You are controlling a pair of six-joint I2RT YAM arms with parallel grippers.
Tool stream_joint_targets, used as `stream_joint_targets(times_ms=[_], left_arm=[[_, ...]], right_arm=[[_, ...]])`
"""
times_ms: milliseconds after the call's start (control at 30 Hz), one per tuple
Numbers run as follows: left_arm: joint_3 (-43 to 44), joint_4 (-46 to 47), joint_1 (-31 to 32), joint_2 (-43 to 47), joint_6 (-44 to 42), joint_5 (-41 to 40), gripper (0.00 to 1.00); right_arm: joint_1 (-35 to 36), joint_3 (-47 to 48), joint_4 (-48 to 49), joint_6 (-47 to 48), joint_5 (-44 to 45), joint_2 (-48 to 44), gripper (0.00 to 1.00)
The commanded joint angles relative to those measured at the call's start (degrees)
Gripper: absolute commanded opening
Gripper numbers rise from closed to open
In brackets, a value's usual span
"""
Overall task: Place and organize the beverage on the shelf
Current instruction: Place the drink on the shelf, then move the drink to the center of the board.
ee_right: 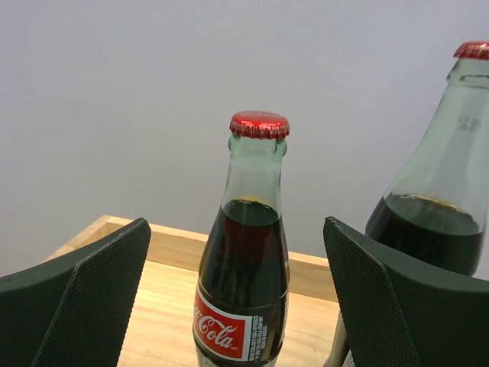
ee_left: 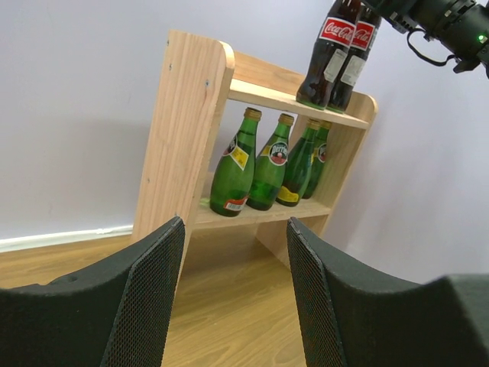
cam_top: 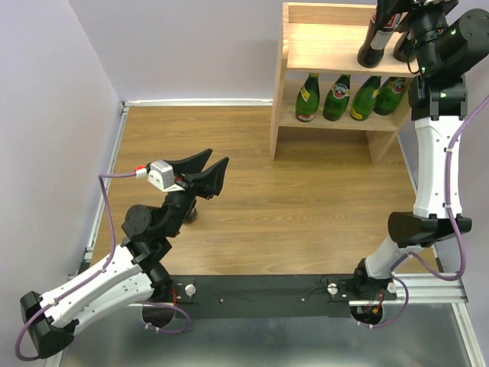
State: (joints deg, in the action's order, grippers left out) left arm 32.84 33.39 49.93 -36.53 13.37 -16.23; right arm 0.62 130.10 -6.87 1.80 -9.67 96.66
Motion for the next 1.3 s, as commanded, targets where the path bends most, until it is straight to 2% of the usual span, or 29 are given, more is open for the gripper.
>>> stream_joint_targets(times_ms=[0,267,467,633,767,800,967,1033,1100,1133,1267], left_arm=[[-1.0,1.2,-0.3,1.3,0.4,0.8,0.64],[1.3,-1.6,-0.3,0.5,-1.4,1.4,0.64],[4.9,-5.3,-0.3,-0.4,-3.5,0.3,0.64],[11.0,-15.7,-0.3,-1.2,-4.0,-4.0,0.65],[19.5,-28.1,-0.3,-2.7,-2.7,-7.3,0.65],[20.7,-32.4,-0.3,-2.8,-2.2,-8.0,0.65],[24.6,-41.3,-0.3,-1.4,0.4,-11.2,0.65],[25.4,-44.8,-0.3,-1.0,3.9,-13.0,0.65],[27.2,-49.4,-0.3,-1.3,6.4,-13.8,0.65],[27.8,-51.1,-0.2,-1.5,9.5,-15.1,0.65],[29.9,-58.1,-0.3,-2.4,16.4,-18.4,0.65]], right_arm=[[-0.4,2.4,0.8,-0.2,1.6,-2.0,1.0],[-0.4,5.8,-1.5,1.4,3.4,-4.3,1.0],[-0.4,8.8,-4.6,1.2,1.6,-6.9,1.0],[-0.4,9.6,-11.0,4.0,-3.5,-10.6,1.0],[-0.4,1.2,-17.9,10.1,-14.0,-17.3,1.0],[-0.4,-4.8,-19.1,11.4,-15.6,-20.2,1.0],[-0.4,-23.5,-25.7,18.1,-27.4,-28.1,1.0],[-0.4,-32.8,-27.9,20.5,-36.2,-31.2,1.0],[-0.4,-39.1,-27.9,19.8,-41.8,-32.7,1.0],[-0.4,-46.2,-27.7,19.8,-47.4,-33.2,1.0],[1.0,-60.7,-24.5,18.2,-54.2,-33.6,1.0]])
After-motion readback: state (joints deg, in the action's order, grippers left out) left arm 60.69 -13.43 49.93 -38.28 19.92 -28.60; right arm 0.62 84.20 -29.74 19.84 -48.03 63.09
